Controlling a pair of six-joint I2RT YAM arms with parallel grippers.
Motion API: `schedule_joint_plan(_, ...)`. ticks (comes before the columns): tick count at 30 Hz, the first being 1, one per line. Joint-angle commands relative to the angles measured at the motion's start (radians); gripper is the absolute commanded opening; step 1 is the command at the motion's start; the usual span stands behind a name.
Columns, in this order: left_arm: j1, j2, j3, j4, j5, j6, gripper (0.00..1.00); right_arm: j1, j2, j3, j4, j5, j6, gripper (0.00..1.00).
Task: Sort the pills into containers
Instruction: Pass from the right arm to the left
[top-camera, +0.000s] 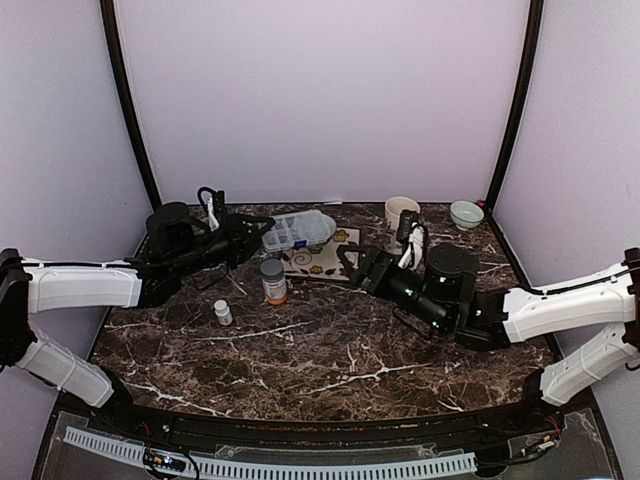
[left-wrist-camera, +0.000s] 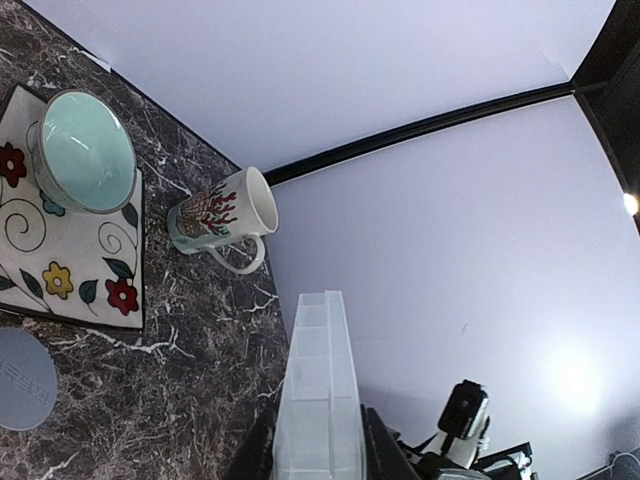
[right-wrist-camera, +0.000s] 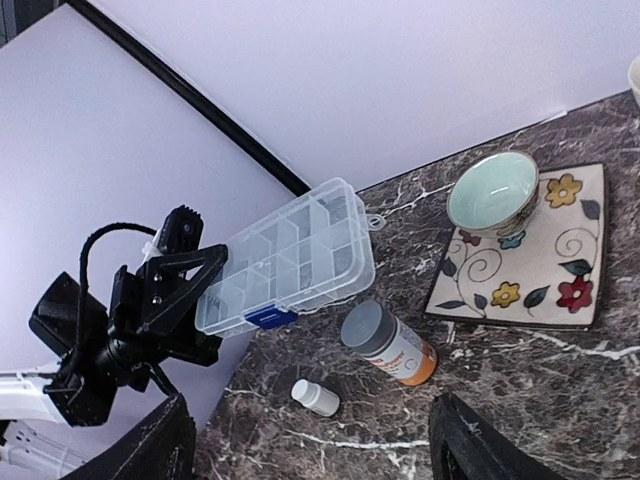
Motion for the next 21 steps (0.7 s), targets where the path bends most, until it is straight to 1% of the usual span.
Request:
schedule_joint_plan(1, -0.008, -0.002, -0.040, 0.176, -0.041, -0.086, 0.00, -0.063, 0.114, -0.041, 0.346, -0.156, 0.303, 0.79)
schedule_joint_plan(7, -0.009, -0.001, -0.037, 0.162, 0.001, -0.046, 0.00, -0.119, 0.279, 0.038, 0.512, -0.330, 0.459, 0.76)
schedule_joint_plan(10, -0.007, -0.002, -0.027, 0.128, 0.027, -0.007, 0.00, -0.131, 0.337, 0.089, 0.520, -0.394, 0.501, 0.76)
schedule_joint_plan(15, -0.002, 0.011, -0.018, 0.104, 0.081, 0.021, 0.00, -0.138, 0.374, 0.133, 0.576, -0.462, 0.563, 0.77)
schedule_joint_plan(21, -0.002, 0.043, -0.016, 0.146, 0.118, 0.001, 0.00, -0.147, 0.413, 0.171, 0.586, -0.503, 0.617, 0.77)
